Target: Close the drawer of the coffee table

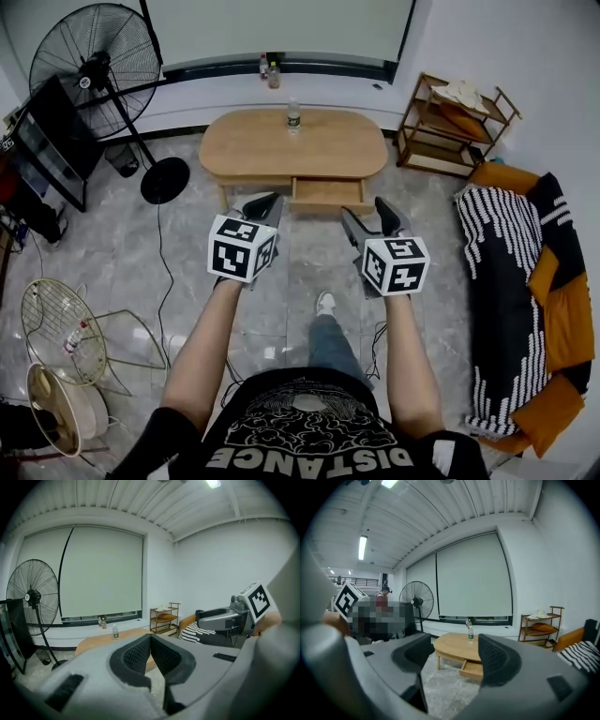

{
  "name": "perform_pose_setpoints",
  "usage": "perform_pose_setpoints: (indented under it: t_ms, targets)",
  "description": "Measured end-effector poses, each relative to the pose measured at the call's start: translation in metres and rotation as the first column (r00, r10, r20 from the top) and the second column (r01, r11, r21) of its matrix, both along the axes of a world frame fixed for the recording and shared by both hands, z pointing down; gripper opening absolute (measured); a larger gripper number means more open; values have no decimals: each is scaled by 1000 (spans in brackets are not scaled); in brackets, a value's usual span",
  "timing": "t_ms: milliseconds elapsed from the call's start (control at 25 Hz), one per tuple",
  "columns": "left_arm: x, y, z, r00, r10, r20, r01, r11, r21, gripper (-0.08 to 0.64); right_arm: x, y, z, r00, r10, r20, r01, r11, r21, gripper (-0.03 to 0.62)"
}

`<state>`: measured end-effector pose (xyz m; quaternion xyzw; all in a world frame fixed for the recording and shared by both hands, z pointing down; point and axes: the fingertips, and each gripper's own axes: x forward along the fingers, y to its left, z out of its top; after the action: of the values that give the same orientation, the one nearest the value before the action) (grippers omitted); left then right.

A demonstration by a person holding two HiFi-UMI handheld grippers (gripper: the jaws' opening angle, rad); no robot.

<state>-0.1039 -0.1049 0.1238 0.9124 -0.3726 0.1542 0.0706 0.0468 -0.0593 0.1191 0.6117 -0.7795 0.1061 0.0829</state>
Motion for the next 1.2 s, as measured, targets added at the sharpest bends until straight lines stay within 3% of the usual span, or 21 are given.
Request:
perform_pose_setpoints:
  t_ms: [240, 760, 1200]
  targets:
    - [32, -56, 18, 1000, -10, 25, 10, 1000, -13, 2, 34, -59, 20, 1000, -6, 15, 7, 1000, -17, 304]
    - [109, -236, 27, 995, -94, 31, 94, 995, -25, 2, 120, -246, 32, 997, -60, 39, 62, 997, -35, 304]
    - [117, -278, 86, 989, -138, 45, 141, 988, -70, 2, 133, -300, 91, 994, -87, 71, 93, 993, -76, 304]
